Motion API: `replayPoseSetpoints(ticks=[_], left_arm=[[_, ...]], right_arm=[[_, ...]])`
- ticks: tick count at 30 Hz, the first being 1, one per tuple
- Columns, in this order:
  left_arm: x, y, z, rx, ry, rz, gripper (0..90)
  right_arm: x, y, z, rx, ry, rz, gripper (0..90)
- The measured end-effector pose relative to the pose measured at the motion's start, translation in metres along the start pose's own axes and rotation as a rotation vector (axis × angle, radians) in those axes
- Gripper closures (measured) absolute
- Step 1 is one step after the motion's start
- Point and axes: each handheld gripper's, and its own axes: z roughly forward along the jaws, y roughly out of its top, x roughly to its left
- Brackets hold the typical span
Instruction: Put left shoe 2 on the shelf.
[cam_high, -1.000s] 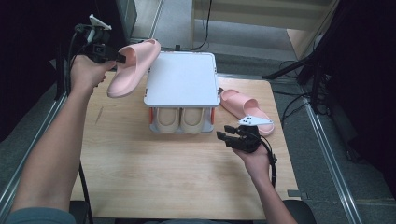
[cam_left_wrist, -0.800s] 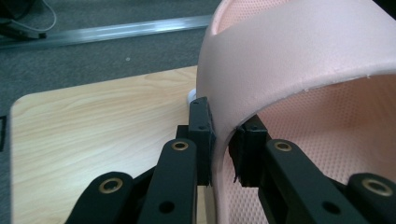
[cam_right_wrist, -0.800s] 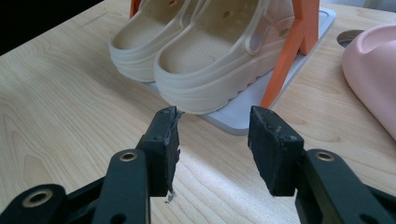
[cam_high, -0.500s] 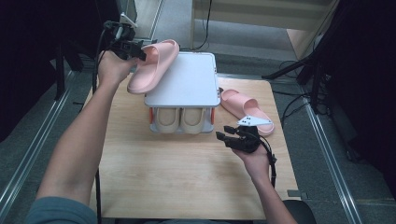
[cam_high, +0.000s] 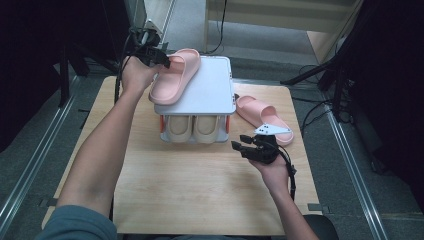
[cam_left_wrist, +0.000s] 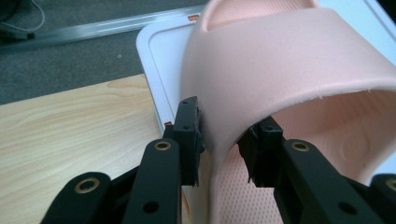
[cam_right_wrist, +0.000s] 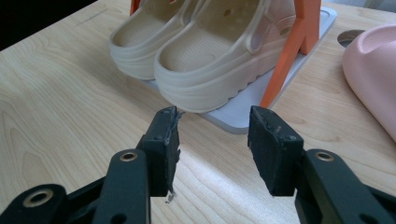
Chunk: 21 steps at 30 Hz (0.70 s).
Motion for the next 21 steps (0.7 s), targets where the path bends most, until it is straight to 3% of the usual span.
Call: replayPoseSetpoints(ticks=[21], left_arm=[[-0.002, -0.009, -0.012, -0.012, -0.081, 0.02, 60.9]], right_arm=[[0.0, 0.0, -0.001, 0.005, -0.005, 0.003, 54.6]])
